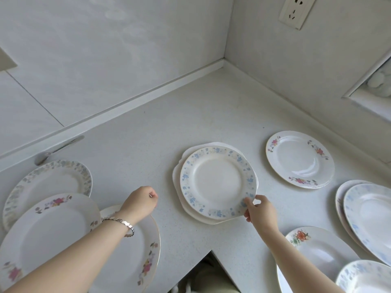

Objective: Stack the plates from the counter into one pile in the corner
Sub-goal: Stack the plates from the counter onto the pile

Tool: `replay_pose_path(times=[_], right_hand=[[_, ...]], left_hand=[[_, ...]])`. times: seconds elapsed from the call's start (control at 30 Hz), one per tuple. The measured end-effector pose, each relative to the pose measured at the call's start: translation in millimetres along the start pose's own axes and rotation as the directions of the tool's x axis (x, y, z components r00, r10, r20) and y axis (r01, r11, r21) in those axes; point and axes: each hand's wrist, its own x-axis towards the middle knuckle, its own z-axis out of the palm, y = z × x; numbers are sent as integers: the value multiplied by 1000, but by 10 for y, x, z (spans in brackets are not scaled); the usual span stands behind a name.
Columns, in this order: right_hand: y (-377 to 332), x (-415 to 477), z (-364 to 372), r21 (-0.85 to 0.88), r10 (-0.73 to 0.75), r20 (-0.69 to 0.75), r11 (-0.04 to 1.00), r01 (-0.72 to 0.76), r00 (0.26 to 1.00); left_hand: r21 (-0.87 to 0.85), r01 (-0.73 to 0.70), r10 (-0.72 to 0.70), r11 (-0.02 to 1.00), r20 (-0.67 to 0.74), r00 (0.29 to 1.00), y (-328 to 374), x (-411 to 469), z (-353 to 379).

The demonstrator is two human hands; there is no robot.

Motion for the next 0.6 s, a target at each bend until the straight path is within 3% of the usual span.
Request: replay_pose_path(times=[0.2, 0.27, 0.33, 0.4, 0.43, 0.5, 0.6], right_hand=[[-21, 104, -80, 0, 99, 72, 995, -99, 992], [-34, 196, -246, 14, 108, 33, 994, -108, 994], [-69, 377, -484, 267, 201, -85, 948, -172, 976], [-100, 585, -745, 659, 410, -33, 695, -289, 912], [-98, 687, -865, 759, 482, 36, 557, -338, 875], [-81, 864, -1038, 837, 551, 157, 367, -406, 820], [-44, 1058, -1107, 898, 530, 235, 203, -391, 815]], left_hand=[[50, -24, 23, 998, 19, 1000, 179, 36, 64], [81, -37, 34, 996, 30, 999, 249, 62, 103], [101, -48, 45, 994, 34, 998, 323, 101, 140], [114, -52, 49, 992, 29, 998, 403, 138, 176], [123, -55, 52, 991, 26, 998, 441, 157, 192], [141, -56, 53, 988, 26, 998, 509, 184, 230], [152, -60, 57, 987, 26, 998, 578, 202, 277]])
